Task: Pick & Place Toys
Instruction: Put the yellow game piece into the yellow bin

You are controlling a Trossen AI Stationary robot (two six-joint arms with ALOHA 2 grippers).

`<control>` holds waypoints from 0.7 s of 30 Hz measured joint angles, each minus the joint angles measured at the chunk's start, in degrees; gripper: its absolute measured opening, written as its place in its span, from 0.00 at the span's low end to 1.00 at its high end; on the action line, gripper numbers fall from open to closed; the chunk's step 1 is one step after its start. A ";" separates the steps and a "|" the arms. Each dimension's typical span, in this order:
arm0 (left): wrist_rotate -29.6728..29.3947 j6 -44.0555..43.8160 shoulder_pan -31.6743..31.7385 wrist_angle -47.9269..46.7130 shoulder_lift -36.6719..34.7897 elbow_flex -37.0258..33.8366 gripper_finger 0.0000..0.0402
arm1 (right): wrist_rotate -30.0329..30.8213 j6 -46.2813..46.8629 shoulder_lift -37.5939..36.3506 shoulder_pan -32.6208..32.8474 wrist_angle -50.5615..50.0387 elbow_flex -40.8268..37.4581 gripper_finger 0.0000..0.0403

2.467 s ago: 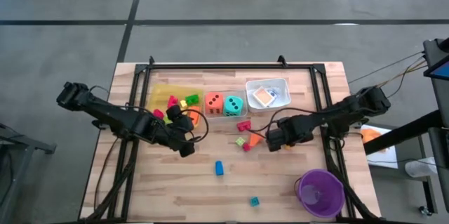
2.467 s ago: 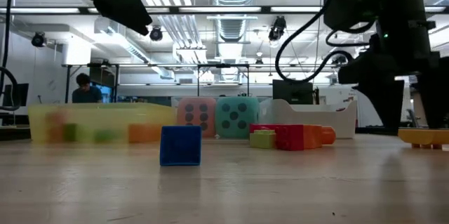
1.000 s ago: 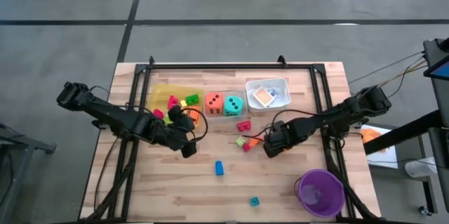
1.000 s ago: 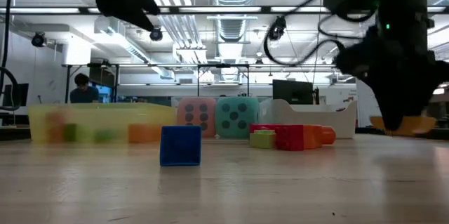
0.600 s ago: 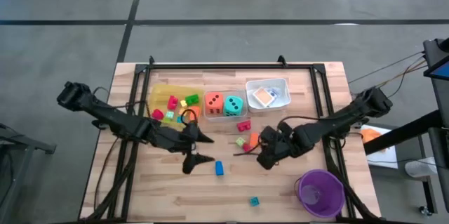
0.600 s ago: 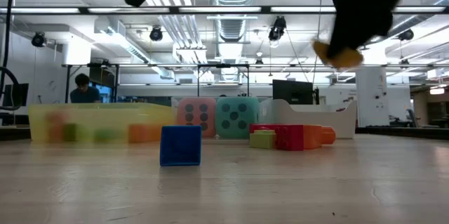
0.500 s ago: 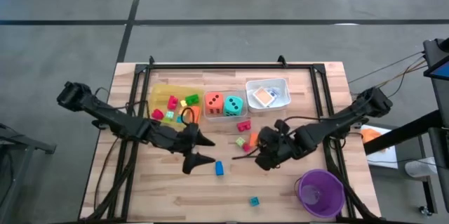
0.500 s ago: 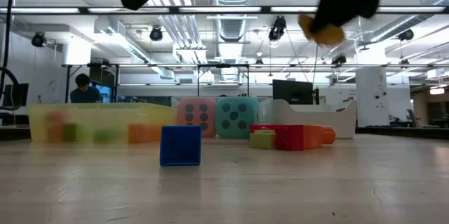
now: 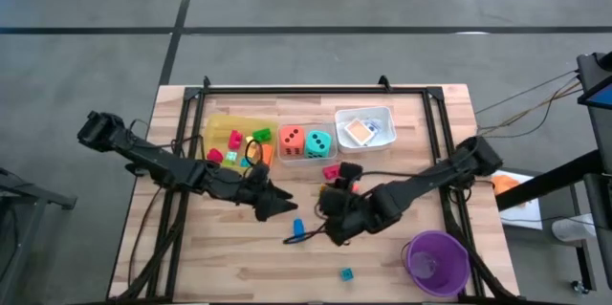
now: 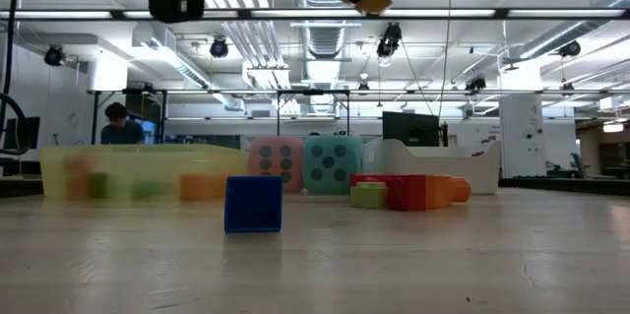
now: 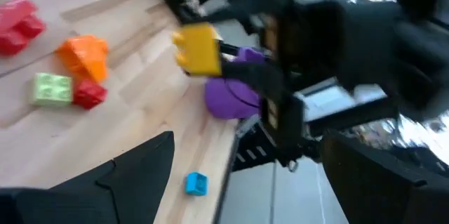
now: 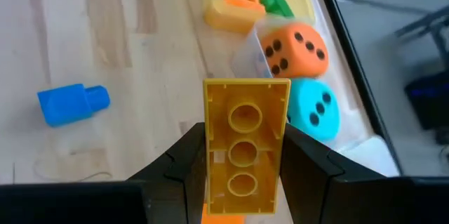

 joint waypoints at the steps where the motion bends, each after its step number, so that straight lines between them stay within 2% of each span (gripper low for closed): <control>1: -0.42 -0.61 0.10 -0.79 0.04 -0.02 0.87 | 0.19 -1.00 1.37 0.05 -0.62 1.98 0.32; 12: -2.78 -0.50 0.50 1.80 4.18 -0.02 0.87 | 0.80 -14.12 11.91 0.12 -3.42 19.81 0.32; 21: -6.47 -0.48 0.50 2.12 4.49 -0.09 0.85 | 0.83 -15.15 13.39 -0.29 -4.05 23.81 0.32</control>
